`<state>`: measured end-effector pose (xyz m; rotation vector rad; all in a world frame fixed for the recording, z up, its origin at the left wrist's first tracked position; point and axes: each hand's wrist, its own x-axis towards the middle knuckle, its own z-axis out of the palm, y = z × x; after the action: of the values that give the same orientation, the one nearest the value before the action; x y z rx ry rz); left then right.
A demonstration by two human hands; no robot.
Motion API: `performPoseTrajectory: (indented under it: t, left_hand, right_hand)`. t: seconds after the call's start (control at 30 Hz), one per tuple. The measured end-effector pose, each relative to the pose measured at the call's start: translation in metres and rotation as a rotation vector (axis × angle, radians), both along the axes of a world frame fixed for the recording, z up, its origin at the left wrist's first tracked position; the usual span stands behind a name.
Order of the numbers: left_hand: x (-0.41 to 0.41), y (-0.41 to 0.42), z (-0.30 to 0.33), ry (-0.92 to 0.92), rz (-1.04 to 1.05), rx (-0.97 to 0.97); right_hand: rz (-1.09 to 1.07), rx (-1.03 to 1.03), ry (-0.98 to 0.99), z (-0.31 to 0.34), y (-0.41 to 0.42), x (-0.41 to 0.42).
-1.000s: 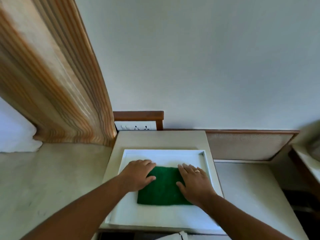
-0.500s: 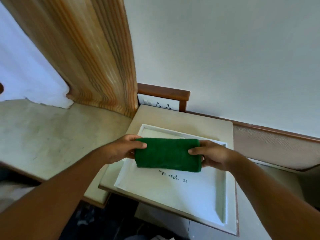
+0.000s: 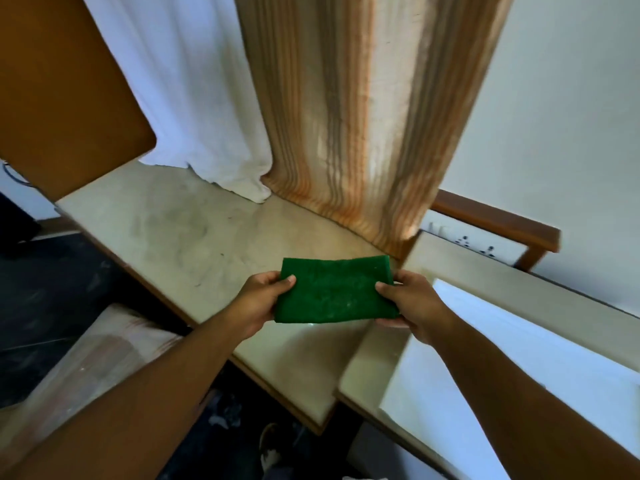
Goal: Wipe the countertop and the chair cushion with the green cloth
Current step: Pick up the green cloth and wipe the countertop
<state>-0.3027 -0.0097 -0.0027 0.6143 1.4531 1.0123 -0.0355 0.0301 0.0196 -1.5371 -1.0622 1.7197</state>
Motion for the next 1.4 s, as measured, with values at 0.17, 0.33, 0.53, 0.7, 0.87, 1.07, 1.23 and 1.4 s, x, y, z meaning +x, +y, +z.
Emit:
performPoseTrajectory:
  t: [0.17,0.33,0.53,0.7,0.87,1.07,1.23,1.4]
  left_hand:
    - [-0.094,0.026,-0.032,0.188,-0.055,-0.083]
    - [-0.144,0.052,-0.069,0.829,-0.405,-0.091]
    - [-0.219,0.077,-0.115,1.619,-0.387,0.126]
    - [-0.258,0.083,-0.160,1.449,-0.263,-0.155]
    - [-0.259,0.089,-0.172,1.456,-0.225,-0.156]
    - [-0.262,0.089,-0.176,1.491,-0.243,-0.184]
    - [-0.263,0.088,-0.176,1.496,-0.235,-0.177]
    - [-0.263,0.090,-0.178,1.512,-0.217,-0.200]
  right_hand:
    - [0.088,-0.050,-0.213,-0.029,0.025,-0.088]
    - [0.226,-0.129,-0.565,-0.061,0.042,-0.141]
    - [0.263,0.191,-1.189,-0.089,0.024,-0.182]
    - [0.072,-0.246,-1.062,-0.124,0.019,-0.239]
    - [-0.219,-0.351,-1.164,-0.147,0.098,-0.274]
    - [0.423,0.601,-1.228,-0.171,0.106,-0.323]
    - [1.138,1.082,-0.900,-0.181,0.064,-0.312]
    - [0.712,0.751,-1.261,-0.169,0.180,-0.264]
